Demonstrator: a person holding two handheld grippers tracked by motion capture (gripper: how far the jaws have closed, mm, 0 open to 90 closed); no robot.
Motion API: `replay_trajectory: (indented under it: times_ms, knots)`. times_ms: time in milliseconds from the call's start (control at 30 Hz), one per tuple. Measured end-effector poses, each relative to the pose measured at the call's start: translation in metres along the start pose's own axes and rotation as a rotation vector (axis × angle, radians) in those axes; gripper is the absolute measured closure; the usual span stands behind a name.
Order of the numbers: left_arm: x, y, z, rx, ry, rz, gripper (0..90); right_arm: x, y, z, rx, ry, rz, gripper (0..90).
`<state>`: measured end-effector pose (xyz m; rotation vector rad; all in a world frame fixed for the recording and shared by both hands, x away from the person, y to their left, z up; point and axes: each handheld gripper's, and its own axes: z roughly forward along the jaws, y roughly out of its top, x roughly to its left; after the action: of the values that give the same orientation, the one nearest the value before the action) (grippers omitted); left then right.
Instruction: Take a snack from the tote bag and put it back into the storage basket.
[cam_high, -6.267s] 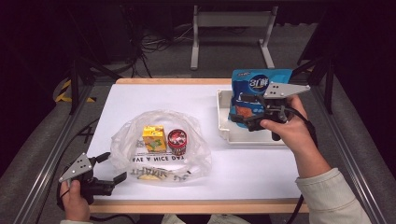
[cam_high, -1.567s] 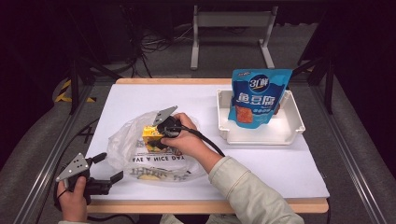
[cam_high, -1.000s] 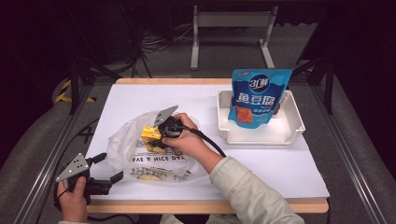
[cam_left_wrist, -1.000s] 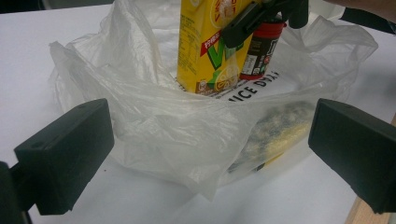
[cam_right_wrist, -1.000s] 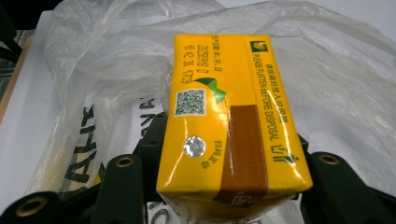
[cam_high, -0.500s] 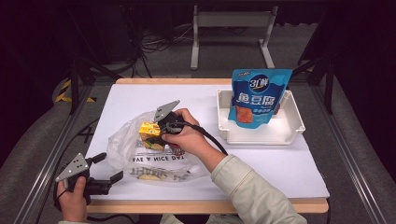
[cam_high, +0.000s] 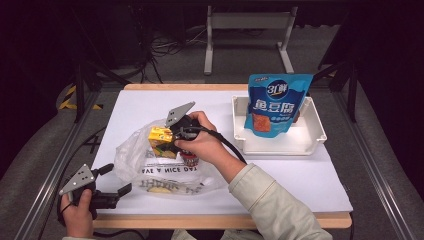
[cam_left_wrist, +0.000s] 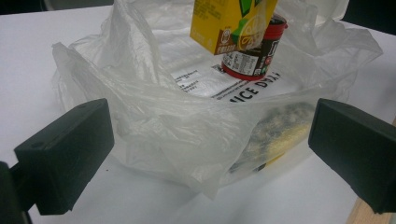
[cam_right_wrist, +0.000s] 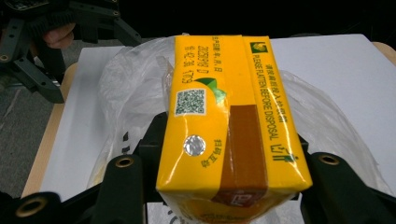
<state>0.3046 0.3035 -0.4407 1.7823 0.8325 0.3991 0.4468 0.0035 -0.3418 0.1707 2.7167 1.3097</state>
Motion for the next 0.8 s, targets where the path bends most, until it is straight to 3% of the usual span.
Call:
replay_trajectory:
  times_ms: [267, 800]
  knots:
    - [0.000, 0.000, -0.001, 0.000, 0.002, 0.000, 0.7, 0.001, 0.005, -0.014, -0.017, 0.019, 0.004, 51.0]
    - [0.000, 0.000, 0.000, 0.004, 0.000, -0.004, 0.7, -0.005, 0.011, -0.063, -0.040, -0.017, -0.003, 51.0]
